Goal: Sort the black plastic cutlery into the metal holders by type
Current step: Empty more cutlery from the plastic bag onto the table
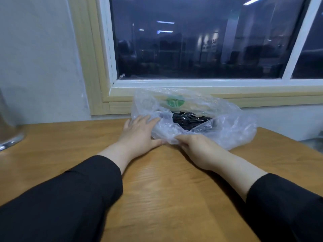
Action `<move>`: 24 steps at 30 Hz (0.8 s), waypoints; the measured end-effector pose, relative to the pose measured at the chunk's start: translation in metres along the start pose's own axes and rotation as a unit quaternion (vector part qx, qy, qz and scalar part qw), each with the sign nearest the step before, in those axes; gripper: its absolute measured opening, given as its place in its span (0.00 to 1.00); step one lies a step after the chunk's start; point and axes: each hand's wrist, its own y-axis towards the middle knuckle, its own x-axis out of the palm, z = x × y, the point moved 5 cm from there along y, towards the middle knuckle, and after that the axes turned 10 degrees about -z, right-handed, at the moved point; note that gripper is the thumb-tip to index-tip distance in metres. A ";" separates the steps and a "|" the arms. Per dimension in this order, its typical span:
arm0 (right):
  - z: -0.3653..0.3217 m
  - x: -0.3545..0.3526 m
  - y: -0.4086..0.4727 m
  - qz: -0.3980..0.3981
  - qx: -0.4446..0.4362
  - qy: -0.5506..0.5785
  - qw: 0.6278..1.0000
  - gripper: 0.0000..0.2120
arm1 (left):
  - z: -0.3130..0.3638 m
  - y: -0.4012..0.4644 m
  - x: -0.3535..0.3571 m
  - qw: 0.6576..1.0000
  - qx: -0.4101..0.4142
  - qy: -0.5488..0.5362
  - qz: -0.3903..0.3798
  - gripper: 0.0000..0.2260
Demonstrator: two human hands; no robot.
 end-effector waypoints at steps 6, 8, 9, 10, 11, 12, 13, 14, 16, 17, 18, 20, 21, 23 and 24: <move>-0.033 -0.001 -0.027 0.046 -0.087 -0.005 0.995 0.12 | -0.024 -0.041 -0.014 0.994 -0.017 -0.084 0.071 0.15; -0.033 -0.005 -0.044 0.082 -0.076 -0.048 0.993 0.23 | -0.037 -0.065 -0.020 0.991 -0.026 -0.108 0.076 0.10; -0.032 -0.006 -0.054 0.093 -0.065 -0.071 0.991 0.28 | -0.044 -0.079 -0.022 0.990 -0.031 -0.118 0.077 0.09; -0.031 -0.007 -0.065 0.096 -0.055 -0.090 0.990 0.31 | -0.050 -0.093 -0.026 0.988 -0.036 -0.124 0.079 0.09; -0.030 -0.008 -0.075 0.095 -0.047 -0.102 0.989 0.32 | -0.057 -0.109 -0.030 0.988 -0.042 -0.127 0.082 0.09; -0.030 -0.009 -0.084 0.090 -0.042 -0.113 0.989 0.32 | -0.063 -0.125 -0.035 0.987 -0.046 -0.126 0.082 0.10; -0.031 -0.009 -0.091 0.080 -0.041 -0.119 0.989 0.31 | -0.067 -0.141 -0.038 0.988 -0.049 -0.123 0.083 0.11; -0.036 -0.010 -0.098 0.072 -0.046 -0.123 0.989 0.29 | -0.069 -0.157 -0.042 0.989 -0.050 -0.117 0.081 0.12; -0.050 -0.010 -0.106 0.060 -0.077 -0.120 0.988 0.24 | -0.069 -0.188 -0.049 0.990 -0.046 -0.108 0.084 0.13; -0.057 -0.012 -0.110 0.063 -0.095 -0.110 0.987 0.20 | -0.068 -0.202 -0.054 0.989 -0.045 -0.110 0.090 0.13; -0.066 -0.017 -0.114 0.069 -0.102 -0.093 0.988 0.17 | -0.065 -0.216 -0.059 0.988 -0.042 -0.116 0.097 0.13; -0.082 -0.032 -0.125 0.074 -0.109 -0.037 0.991 0.13 | -0.059 -0.242 -0.076 0.984 -0.041 -0.127 0.118 0.10; -0.090 -0.042 -0.131 0.077 -0.118 -0.015 0.990 0.13 | -0.058 -0.254 -0.086 0.981 -0.046 -0.129 0.135 0.09; -0.106 -0.071 -0.140 0.086 -0.130 0.032 0.987 0.06 | -0.056 -0.277 -0.114 0.971 -0.066 -0.136 0.184 0.12; -0.114 -0.090 -0.141 0.094 -0.136 0.055 0.985 0.06 | -0.054 -0.285 -0.132 0.965 -0.072 -0.143 0.208 0.13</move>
